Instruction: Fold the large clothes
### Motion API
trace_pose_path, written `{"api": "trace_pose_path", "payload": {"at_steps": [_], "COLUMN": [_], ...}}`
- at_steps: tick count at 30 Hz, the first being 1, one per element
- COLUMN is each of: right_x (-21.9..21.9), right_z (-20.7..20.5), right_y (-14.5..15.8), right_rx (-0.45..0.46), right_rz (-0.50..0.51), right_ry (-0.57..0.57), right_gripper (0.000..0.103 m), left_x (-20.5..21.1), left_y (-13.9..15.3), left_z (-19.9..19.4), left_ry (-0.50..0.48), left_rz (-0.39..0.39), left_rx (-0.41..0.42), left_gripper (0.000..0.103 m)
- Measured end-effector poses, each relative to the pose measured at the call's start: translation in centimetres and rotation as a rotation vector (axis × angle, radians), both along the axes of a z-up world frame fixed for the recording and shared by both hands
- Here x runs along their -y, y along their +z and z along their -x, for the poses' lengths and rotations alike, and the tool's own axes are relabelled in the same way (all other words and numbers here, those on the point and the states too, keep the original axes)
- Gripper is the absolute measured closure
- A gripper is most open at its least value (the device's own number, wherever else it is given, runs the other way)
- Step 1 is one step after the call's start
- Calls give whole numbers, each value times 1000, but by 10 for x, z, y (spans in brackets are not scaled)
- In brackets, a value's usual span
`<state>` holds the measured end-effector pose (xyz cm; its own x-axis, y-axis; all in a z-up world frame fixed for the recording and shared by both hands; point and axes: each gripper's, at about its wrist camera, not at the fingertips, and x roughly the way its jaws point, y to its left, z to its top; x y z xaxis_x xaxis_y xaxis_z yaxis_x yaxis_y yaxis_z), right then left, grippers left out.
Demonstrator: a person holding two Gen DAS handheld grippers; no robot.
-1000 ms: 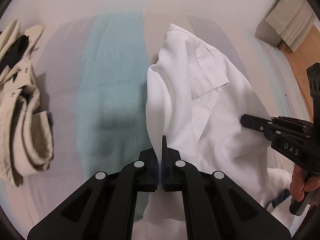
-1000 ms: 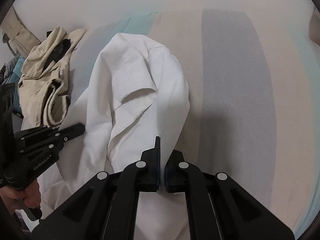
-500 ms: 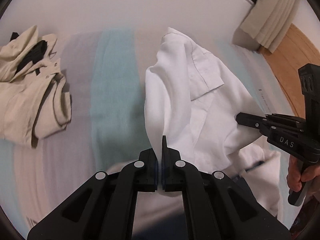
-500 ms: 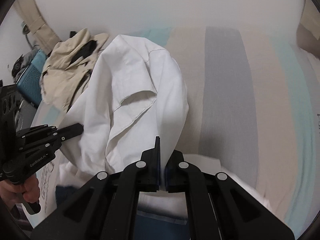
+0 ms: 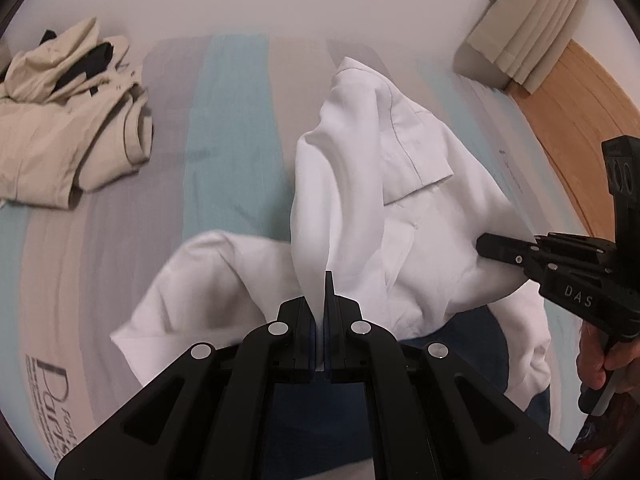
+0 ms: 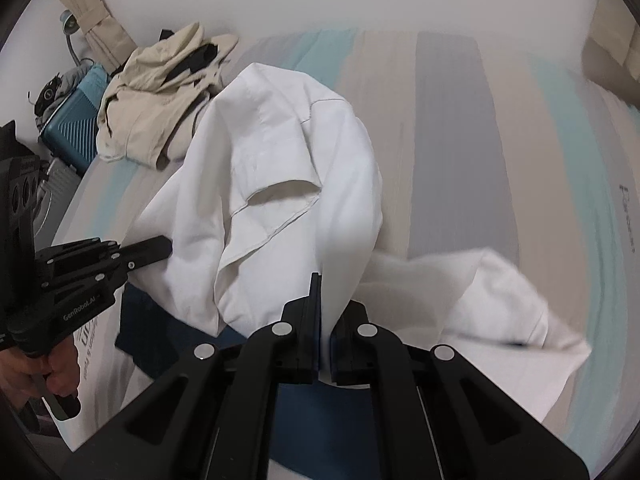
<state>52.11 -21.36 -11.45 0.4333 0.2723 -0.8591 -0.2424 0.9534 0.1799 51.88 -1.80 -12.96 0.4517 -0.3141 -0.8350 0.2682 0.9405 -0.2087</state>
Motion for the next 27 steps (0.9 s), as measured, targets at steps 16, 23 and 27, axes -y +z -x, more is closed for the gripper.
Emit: {"api": "trace_pose_path", "payload": {"at_steps": [16,23,27], "right_x": [-13,-15,-11], "right_z": [47,57,57], "right_y": [-86,-96,-79], "right_rx": [-90,-64,-30], "right_rz": [39,81,96], "right_ry": [-68,-39,-8], "right_gripper": [101,92,60], "left_x": [-5,-6,-6], "left_y": [-77,-86,-65], "left_z": [49,56,57], "left_ry": [18,12,-9], "left_rz": [-25,-41,-22], "left_rx": [-73,-45,-13], "left_gripper": [102,97,59]}}
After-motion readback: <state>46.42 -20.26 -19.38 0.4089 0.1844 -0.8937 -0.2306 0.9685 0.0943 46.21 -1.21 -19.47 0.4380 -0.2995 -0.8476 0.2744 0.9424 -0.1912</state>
